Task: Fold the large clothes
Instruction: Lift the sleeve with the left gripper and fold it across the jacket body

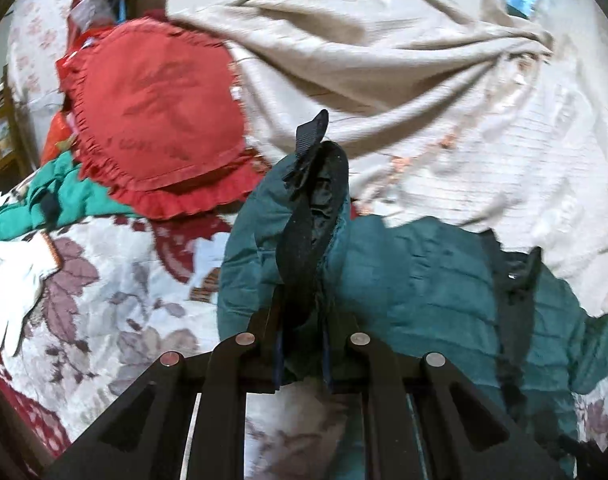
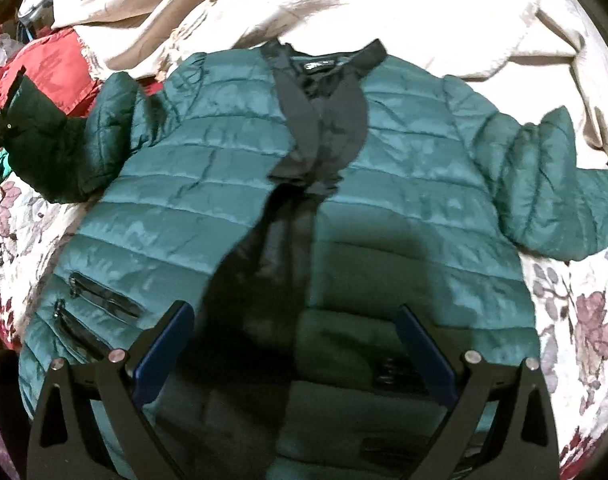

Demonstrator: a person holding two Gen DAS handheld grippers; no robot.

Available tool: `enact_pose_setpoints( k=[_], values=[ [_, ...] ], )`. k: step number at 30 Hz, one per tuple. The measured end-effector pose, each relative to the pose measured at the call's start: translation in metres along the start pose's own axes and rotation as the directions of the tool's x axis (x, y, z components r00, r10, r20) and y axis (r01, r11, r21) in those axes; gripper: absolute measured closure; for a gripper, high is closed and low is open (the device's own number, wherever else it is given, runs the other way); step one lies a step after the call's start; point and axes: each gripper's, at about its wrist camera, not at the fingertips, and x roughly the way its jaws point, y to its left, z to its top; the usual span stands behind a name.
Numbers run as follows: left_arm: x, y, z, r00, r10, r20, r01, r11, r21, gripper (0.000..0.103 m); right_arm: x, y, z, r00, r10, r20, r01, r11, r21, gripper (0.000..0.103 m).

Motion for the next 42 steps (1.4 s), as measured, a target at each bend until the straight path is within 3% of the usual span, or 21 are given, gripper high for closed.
enact_pose_setpoints(
  k=[10, 18, 27, 31, 36, 40, 42],
  values=[
    [-0.014, -0.094, -0.014, 0.996, -0.082, -0.029, 0.085, 0.989, 0.123, 0.103, -0.001, -0.064, -0.004, 0.995, -0.08, 0.065, 0.076, 0.995, 0.067, 0.001],
    [-0.006, -0.178, -0.027, 0.987, -0.144, -0.066, 0.154, 0.967, 0.202, 0.103, 0.017, -0.106, -0.014, 0.999, -0.036, 0.029, 0.031, 0.983, 0.183, 0.001],
    [0.023, -0.257, -0.056, 0.964, -0.216, -0.157, 0.25, 0.937, 0.245, 0.103, 0.016, -0.139, -0.014, 0.999, -0.034, 0.028, 0.025, 0.962, 0.271, 0.001],
    [0.039, -0.279, -0.069, 0.943, -0.254, -0.217, 0.304, 0.922, 0.241, 0.103, 0.016, -0.163, -0.018, 1.0, -0.008, 0.027, -0.002, 0.935, 0.356, 0.001],
    [0.052, -0.291, -0.084, 0.922, -0.306, -0.237, 0.359, 0.905, 0.228, 0.103, 0.023, -0.174, -0.02, 1.0, -0.005, 0.007, 0.002, 0.918, 0.396, 0.001],
    [0.065, -0.282, -0.089, 0.858, -0.416, -0.301, 0.468, 0.875, 0.126, 0.103, 0.028, -0.175, -0.021, 1.0, -0.005, -0.003, 0.006, 0.916, 0.402, 0.001],
    [0.063, -0.276, -0.087, 0.835, -0.448, -0.32, 0.504, 0.856, 0.115, 0.097, 0.03, -0.175, -0.021, 1.0, -0.009, -0.006, 0.01, 0.915, 0.403, 0.001]
  ],
)
